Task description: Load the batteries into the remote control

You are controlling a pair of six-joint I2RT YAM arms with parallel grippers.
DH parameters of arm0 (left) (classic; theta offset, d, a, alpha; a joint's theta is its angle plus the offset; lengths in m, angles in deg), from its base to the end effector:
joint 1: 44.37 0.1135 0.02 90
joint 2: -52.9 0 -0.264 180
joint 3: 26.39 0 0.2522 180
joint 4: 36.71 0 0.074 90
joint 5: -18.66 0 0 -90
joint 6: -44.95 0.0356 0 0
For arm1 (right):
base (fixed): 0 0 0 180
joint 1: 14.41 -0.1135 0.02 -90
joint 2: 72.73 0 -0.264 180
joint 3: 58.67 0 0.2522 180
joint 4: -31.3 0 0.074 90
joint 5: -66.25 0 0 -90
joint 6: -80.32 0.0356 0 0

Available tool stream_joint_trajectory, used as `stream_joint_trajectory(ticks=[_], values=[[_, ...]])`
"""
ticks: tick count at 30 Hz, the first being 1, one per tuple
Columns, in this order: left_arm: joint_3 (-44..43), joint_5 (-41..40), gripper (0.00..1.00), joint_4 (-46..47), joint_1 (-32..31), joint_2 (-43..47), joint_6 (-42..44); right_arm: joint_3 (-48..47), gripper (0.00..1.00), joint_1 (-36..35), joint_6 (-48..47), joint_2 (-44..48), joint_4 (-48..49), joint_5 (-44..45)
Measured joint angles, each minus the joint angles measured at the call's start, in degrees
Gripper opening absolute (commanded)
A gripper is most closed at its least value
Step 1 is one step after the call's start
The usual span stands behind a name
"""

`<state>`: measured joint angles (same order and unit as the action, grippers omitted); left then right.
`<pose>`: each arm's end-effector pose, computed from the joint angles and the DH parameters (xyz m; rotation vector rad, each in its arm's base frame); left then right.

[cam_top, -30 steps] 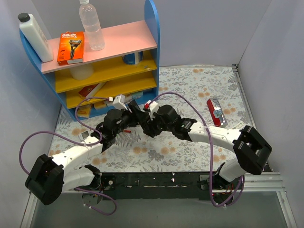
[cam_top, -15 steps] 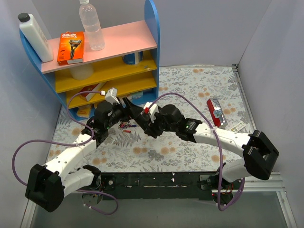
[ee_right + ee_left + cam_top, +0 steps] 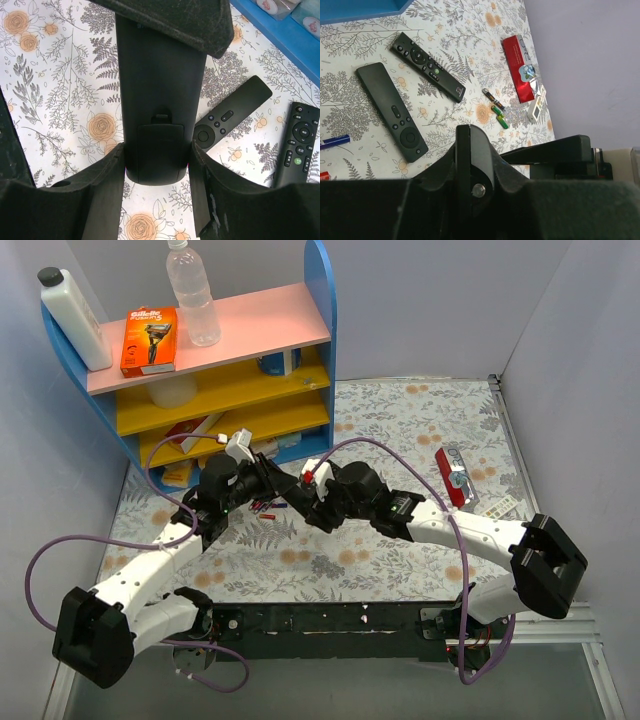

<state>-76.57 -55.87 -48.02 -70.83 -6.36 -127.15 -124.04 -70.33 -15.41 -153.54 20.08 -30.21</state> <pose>0.2067 -0.1135 0.2629 -0.8531 2.0670 -1.4330 0.1753 0.2662 0.2579 -1.1372 1.7633 0.6558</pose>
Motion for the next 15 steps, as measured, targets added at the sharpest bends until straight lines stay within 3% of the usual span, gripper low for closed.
stream_joint_trajectory(ticks=[2, 4, 15], values=[[0.0, -0.13, 0.0, -0.33, 0.0, 0.31, 0.15, 0.0, 0.7, 0.0, 0.55, 0.0, 0.02, -0.13], [0.09, -0.7, 0.0, -0.85, 0.0, 0.98, 0.26, 0.0, 0.78, -0.15, 2.67, 0.0, 0.15, 0.2], [7.89, -12.63, 0.0, 0.48, -2.71, 9.11, -0.94, -2.64, 0.85, -0.24, 32.72, 0.44, -5.18, 10.95]])
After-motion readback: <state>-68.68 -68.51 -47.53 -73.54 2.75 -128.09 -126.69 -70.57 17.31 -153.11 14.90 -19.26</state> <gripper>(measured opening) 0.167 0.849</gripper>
